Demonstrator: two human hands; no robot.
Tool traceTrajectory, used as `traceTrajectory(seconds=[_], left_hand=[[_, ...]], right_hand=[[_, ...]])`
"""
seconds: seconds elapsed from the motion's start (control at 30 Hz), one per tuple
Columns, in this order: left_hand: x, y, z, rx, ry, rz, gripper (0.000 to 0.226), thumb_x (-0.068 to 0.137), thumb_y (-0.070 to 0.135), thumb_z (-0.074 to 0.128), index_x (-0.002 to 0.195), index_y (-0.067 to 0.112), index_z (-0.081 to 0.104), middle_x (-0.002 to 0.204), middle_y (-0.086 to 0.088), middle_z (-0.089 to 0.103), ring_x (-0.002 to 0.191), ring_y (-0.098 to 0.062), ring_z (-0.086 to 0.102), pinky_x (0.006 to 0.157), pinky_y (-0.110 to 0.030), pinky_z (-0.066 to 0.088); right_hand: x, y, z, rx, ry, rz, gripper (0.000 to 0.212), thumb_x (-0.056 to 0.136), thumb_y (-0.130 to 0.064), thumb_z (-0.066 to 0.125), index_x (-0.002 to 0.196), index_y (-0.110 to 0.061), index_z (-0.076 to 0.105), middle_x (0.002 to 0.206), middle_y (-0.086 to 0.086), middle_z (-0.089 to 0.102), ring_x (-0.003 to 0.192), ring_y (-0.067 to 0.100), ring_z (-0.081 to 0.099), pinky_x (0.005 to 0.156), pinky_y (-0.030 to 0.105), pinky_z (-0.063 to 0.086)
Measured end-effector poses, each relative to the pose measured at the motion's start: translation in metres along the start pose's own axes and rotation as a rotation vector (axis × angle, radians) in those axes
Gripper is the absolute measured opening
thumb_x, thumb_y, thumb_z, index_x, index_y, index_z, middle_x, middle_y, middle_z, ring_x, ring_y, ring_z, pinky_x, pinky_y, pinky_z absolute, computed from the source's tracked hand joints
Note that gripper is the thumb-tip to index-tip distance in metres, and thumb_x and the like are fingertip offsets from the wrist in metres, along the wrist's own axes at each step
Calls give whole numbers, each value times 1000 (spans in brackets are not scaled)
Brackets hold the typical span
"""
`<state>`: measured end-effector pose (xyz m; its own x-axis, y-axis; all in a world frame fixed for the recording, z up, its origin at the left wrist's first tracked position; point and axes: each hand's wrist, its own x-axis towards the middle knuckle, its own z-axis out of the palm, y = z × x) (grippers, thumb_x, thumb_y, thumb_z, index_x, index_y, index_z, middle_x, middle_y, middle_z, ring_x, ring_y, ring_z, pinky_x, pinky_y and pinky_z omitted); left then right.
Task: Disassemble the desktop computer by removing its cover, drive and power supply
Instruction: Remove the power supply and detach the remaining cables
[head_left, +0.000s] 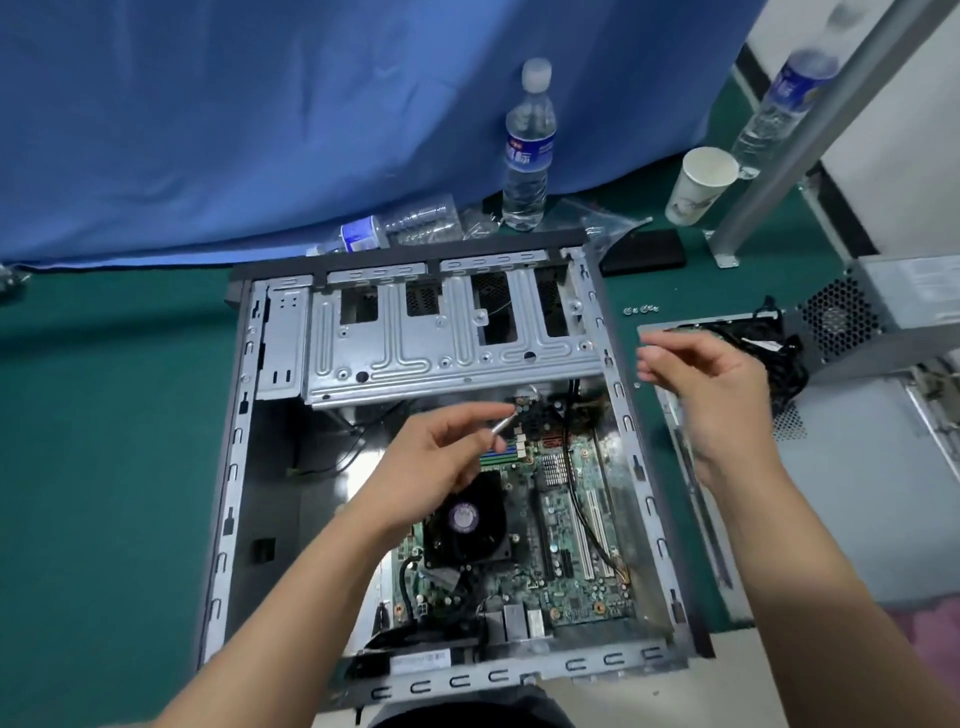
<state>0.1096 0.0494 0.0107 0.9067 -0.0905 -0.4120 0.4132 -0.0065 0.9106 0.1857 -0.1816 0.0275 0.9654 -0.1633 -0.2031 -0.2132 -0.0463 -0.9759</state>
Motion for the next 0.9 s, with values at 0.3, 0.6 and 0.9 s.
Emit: traceTrajectory(seconds=[0.3,0.6,0.9], left_hand=[[12,-35,17,-150,46,-106,28,93,-3,52,114,14,60,93,-9,73,62,-15,62,57,-21,49],[10,-55,23,-299,133,-108,15,85,9,61,99,6,66,97,-13,73,87,-29,72,64,-20,54],[7,-53,23,-279,150,-98,26,81,10,62,106,6,66,100,-11,73,86,-28,72,64,-21,56]], right_hand=[[50,103,-23,-637,64,175,6,85,2,63,83,-4,63,82,18,67,71,24,62,73,32,52],[69,127,-16,-867,87,130,6,93,-15,55,91,-11,60,77,6,61,75,26,58,66,32,49],[71,133,-10,-898,130,75,10,94,-19,56,101,-14,60,90,11,68,83,29,62,62,31,46]])
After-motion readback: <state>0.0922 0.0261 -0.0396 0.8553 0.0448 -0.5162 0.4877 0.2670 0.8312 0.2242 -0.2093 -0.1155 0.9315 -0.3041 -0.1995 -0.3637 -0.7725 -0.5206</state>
